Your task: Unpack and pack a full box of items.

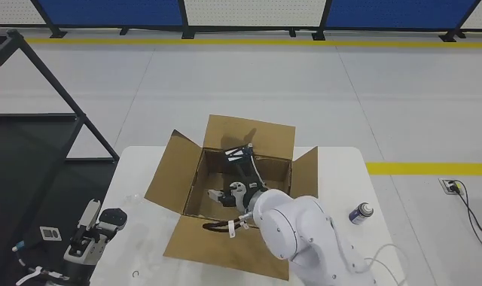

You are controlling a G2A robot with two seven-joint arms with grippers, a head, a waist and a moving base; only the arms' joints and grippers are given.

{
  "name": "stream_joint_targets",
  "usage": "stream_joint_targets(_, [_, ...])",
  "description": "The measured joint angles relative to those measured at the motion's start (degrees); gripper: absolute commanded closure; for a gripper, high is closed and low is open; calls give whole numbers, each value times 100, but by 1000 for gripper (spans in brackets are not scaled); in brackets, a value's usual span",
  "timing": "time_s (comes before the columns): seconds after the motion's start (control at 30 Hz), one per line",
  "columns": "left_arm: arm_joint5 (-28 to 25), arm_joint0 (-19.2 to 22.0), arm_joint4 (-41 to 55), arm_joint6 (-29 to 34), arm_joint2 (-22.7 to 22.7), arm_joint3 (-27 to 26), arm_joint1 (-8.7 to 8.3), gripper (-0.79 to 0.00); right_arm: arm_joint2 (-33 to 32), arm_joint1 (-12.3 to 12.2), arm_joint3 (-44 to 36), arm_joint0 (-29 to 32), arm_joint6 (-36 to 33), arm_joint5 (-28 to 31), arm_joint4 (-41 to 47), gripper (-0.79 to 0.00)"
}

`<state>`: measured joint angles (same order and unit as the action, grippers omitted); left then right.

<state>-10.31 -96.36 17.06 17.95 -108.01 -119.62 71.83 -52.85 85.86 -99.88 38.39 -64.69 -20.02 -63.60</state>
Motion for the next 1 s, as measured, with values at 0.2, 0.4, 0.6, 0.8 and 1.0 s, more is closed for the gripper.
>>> stream_joint_targets(0.2, [0,0,0,0,0,0,0,-785,-50,-13,-226,150,213,279,140,-785])
stream_joint_targets(0.4, [0,0,0,0,0,0,0,-785,-569,-136,-1385,635,-3,526,-128,-785])
stream_joint_targets(0.6, [0,0,0,0,0,0,0,-785,-1276,-302,-2738,1509,-366,820,-532,-785])
stream_joint_targets(0.8, [0,0,0,0,0,0,0,-785,-2135,-414,-3502,2449,-209,1134,-282,-785])
stream_joint_targets(1.0, [0,0,0,0,0,0,0,-785,-3237,-528,-3476,3122,-87,1778,291,-785])
